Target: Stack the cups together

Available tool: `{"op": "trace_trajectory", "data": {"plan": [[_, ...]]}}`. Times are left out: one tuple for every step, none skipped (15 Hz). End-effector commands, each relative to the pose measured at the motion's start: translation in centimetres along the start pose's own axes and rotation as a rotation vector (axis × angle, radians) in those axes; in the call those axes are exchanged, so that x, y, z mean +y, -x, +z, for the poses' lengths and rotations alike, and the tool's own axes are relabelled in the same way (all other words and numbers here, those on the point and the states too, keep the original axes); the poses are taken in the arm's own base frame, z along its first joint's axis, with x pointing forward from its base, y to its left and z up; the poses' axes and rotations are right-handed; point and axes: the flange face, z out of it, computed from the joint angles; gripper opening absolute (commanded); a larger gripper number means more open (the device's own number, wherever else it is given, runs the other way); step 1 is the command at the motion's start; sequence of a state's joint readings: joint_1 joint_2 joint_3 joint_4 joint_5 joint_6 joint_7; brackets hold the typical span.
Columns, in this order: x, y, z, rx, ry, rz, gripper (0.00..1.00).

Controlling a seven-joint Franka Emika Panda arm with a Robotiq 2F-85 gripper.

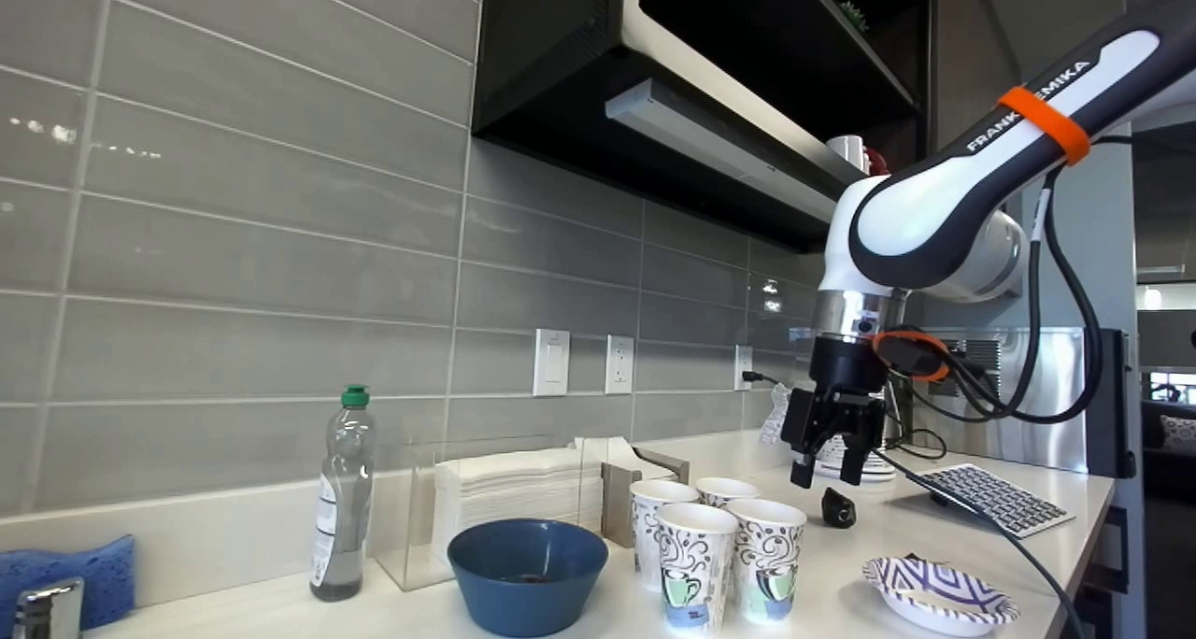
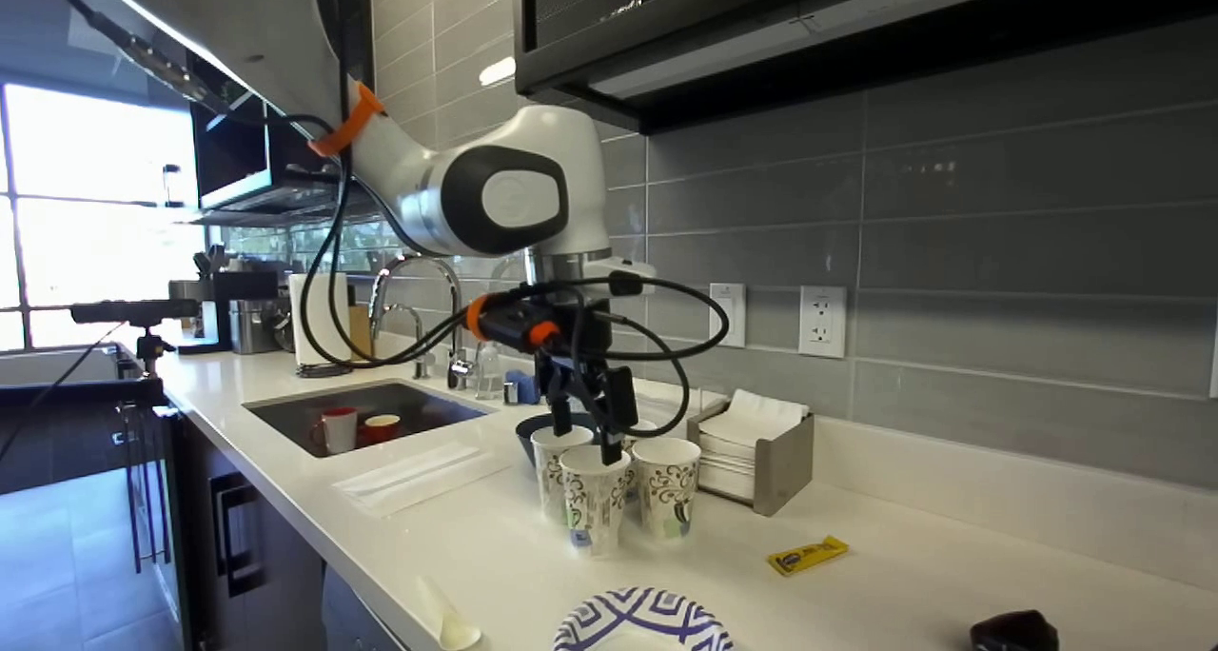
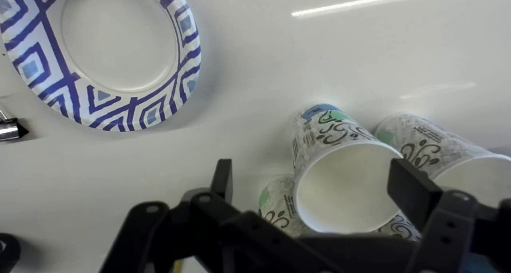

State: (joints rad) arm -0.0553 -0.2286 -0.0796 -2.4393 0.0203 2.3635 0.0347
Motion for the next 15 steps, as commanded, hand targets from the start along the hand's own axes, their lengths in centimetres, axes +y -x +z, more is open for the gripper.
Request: {"op": "trace_trajectory", "data": {"plan": [[0.6, -2.2, 1.3, 0.011, -0.006, 0.002, 1.0], [0.7, -2.6, 1.5, 0.012, -0.006, 0.003, 1.0], [0.7, -3.0, 1.8, 0.014, -0.003, 0.006, 1.0], [0.8, -3.4, 2.1, 0.01, -0.004, 0.007, 1.0], [0.9, -3.7, 2.3, 0.007, -0.002, 0.007, 0.97], [1.0, -4.0, 2.6, 0.002, -0.002, 0.009, 0.73], [1.1, -4.2, 2.9, -0.002, -0.001, 0.011, 0.72], [1.2, -4.4, 3.1, -0.005, -0.002, 0.012, 0.72], [1.3, -4.6, 3.3, -0.008, -0.004, 0.014, 0.64], [1.4, -4.8, 3.6, -0.012, -0.006, 0.016, 0.57], [1.3, -4.9, 3.8, -0.015, -0.009, 0.017, 0.49], [1.3, -5.0, 4.0, -0.018, -0.014, 0.019, 0.43], [1.3, -5.1, 4.3, -0.02, -0.021, 0.021, 0.36], [1.3, -5.2, 4.5, -0.023, -0.027, 0.023, 0.28], [1.4, -5.3, 4.6, -0.022, -0.029, 0.029, 0.22]]}}
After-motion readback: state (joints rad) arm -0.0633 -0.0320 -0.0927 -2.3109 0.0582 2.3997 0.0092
